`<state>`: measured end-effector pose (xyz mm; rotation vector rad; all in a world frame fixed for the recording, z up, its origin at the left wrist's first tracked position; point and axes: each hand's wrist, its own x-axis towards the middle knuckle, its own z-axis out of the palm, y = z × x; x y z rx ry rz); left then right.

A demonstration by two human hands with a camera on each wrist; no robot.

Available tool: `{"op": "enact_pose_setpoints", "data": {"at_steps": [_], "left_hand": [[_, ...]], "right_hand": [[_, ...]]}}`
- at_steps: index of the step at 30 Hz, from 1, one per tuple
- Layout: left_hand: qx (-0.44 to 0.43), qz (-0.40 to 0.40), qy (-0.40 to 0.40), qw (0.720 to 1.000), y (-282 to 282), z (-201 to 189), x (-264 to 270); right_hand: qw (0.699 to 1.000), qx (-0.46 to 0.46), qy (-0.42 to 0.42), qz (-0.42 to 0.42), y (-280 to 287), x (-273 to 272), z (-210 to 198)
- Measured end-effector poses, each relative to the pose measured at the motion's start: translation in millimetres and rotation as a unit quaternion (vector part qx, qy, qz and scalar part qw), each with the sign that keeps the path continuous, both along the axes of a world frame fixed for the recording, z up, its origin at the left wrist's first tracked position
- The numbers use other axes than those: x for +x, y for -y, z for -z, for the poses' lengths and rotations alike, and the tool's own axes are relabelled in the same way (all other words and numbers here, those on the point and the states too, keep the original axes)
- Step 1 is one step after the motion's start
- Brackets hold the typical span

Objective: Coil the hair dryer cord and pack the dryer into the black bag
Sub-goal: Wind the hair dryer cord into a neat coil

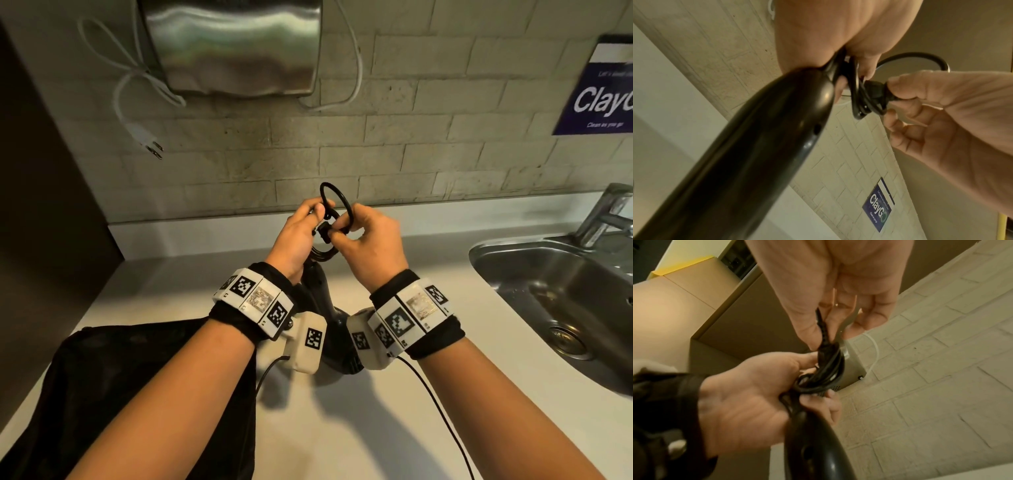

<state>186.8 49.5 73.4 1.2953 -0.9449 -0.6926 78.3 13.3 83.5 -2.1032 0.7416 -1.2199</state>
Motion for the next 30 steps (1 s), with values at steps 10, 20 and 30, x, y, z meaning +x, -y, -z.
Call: {"op": "enact_pose_setpoints", "data": {"at_steps": [10,20,30], "left_hand": [[0.025,0.040,0.033,0.998,-5.9,-4.0,-2.2],[-0.009,0.028,-0.032,0.999,-1.2,1.8,6.0],[-0.015,0.059,-0.111,0.992,-3.3,-0.5,9.0]], "right_hand": [[0.998,0.042,-0.021,0.037,13.2,16.6,11.5],[0.979,0.071,-0.150,-0.119,16.5,5.7,18.9],[0.954,0.065,-0.291,-0.032,56.7,-31.9,67.2]]}}
